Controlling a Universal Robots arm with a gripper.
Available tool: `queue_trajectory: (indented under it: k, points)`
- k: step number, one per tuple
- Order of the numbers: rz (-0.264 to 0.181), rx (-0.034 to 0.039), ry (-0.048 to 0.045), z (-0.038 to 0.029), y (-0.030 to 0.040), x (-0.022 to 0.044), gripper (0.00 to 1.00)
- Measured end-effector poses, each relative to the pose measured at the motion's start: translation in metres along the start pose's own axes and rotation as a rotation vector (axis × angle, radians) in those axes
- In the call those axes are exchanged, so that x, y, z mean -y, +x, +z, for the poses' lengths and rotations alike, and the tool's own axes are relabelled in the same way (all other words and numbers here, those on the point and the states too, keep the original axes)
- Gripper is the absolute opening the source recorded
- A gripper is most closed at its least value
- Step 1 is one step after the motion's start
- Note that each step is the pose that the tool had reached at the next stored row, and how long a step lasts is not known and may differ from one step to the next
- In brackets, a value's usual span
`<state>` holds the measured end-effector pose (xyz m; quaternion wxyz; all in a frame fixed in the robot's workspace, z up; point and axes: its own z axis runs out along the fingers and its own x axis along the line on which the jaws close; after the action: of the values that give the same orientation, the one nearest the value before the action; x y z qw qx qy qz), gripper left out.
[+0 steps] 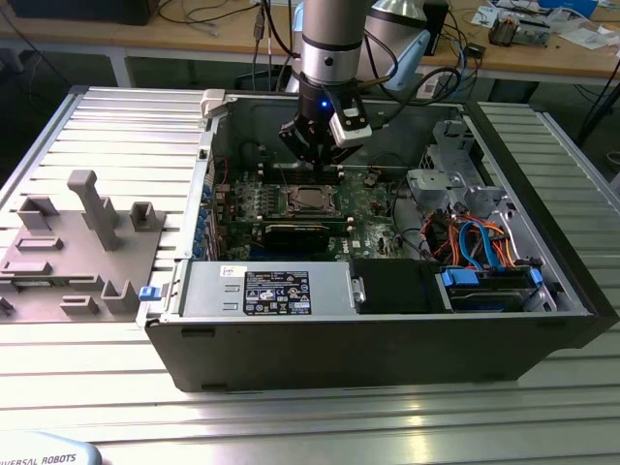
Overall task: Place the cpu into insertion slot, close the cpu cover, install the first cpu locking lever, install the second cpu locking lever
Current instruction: 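Install the first cpu locking lever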
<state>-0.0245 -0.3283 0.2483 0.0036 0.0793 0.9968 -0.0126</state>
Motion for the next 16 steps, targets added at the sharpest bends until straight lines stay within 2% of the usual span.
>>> queue_trajectory:
  k: [16]
  points:
    - [-0.009, 0.0002, -0.0001, 0.0, 0.0, 0.0, 0.11]
